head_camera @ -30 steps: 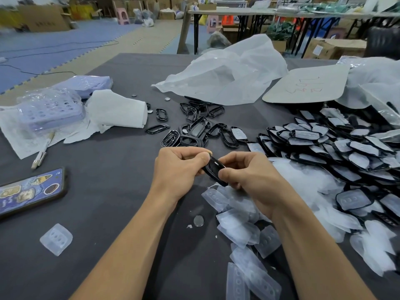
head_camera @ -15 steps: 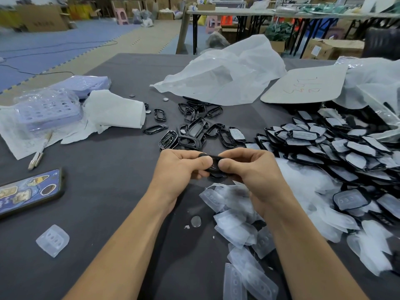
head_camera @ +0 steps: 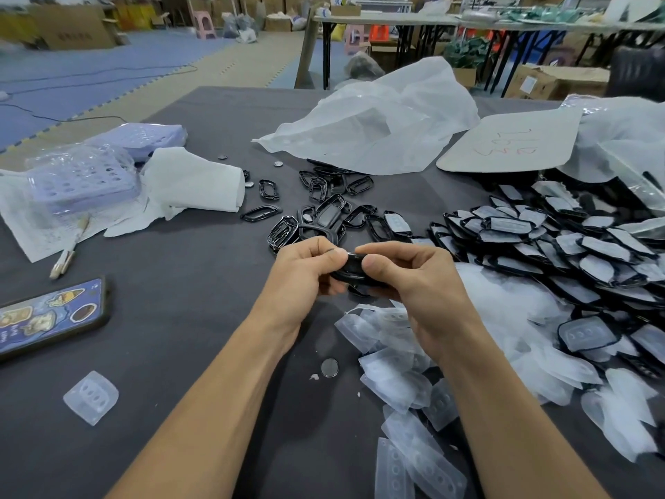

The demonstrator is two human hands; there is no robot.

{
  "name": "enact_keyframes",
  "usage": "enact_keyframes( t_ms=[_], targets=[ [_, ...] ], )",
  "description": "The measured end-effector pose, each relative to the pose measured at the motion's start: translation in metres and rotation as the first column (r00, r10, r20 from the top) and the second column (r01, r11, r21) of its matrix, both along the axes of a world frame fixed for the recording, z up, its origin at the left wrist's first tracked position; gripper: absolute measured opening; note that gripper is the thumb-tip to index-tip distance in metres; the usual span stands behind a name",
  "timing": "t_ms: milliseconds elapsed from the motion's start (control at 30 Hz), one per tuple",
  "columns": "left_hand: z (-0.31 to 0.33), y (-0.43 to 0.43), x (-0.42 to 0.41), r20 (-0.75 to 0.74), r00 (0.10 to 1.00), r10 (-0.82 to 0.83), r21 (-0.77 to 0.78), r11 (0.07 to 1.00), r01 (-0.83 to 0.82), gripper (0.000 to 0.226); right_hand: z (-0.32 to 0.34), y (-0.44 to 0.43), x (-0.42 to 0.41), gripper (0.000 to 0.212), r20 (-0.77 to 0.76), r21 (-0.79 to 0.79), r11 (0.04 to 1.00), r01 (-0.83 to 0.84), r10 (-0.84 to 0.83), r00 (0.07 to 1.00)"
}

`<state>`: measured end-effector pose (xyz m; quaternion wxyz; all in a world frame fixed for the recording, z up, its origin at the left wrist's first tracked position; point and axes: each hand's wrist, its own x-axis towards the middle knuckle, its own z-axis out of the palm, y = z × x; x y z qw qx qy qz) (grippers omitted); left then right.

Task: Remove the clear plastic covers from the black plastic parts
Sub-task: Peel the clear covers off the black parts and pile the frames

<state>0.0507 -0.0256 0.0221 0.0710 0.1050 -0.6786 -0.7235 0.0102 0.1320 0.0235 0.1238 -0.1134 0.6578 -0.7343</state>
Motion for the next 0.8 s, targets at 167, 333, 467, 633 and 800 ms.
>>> enact_keyframes(
  t_ms=[167,333,467,633,800],
  targets=[
    [-0.003,0.000,0.000,-0.034,0.999,-0.005,-0.079,0.997,0.002,0.024,-0.003,-0.005,-0.001,0.028,0.070,0.020,0.996,0.092,-0.093,0.993],
    [-0.003,-0.001,0.003,-0.048,0.998,-0.029,-0.046,0.999,0.027,0.027,-0.003,-0.008,0.000,0.032,0.081,0.014,0.994,0.106,-0.106,0.991],
    [-0.003,0.000,0.000,0.025,0.999,0.030,0.087,0.996,-0.032,0.017,0.003,0.001,-0.002,0.017,0.170,-0.020,0.999,0.045,-0.041,0.985],
    [-0.004,0.000,-0.001,0.109,0.994,-0.031,0.198,0.980,0.009,0.016,0.004,0.009,-0.005,0.008,0.180,-0.005,1.000,-0.019,0.020,0.984],
    [0.004,-0.006,0.001,0.071,0.991,-0.113,0.268,0.959,0.090,0.013,0.007,0.005,-0.003,0.015,0.233,-0.148,0.989,0.009,0.026,0.972]
  ],
)
